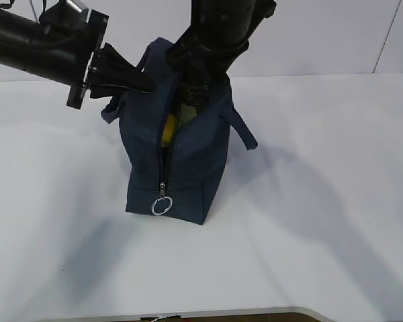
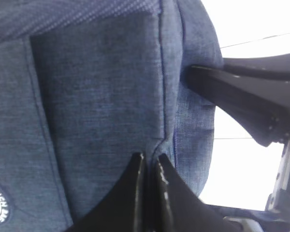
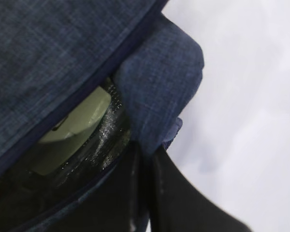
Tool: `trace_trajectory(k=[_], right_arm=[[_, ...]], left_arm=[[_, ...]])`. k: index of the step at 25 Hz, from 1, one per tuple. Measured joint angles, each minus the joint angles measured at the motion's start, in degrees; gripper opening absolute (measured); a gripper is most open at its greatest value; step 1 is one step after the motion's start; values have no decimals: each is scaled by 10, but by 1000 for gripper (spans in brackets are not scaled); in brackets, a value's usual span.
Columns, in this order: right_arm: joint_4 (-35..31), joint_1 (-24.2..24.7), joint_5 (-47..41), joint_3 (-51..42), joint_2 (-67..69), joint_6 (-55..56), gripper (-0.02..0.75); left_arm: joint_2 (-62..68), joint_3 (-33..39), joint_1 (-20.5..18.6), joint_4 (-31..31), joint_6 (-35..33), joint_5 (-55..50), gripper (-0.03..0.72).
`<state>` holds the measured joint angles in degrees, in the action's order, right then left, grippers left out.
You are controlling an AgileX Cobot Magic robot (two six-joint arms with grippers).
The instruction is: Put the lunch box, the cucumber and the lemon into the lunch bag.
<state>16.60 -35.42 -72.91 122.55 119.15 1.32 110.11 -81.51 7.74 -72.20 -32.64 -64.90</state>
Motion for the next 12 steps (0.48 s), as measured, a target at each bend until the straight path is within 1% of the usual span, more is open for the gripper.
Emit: trace_trajectory(k=[8,10,12], right_arm=[[7,3,3,0,13,21,21],[7,3,9,0,13,33,41],[6,3,21,0,14,41,83]], left_arm=[[24,-1,0,-21,-10,6,-14],[24,-3,0,-22,-12,11,-14],[24,-3,0,-22,-16,19,-13]])
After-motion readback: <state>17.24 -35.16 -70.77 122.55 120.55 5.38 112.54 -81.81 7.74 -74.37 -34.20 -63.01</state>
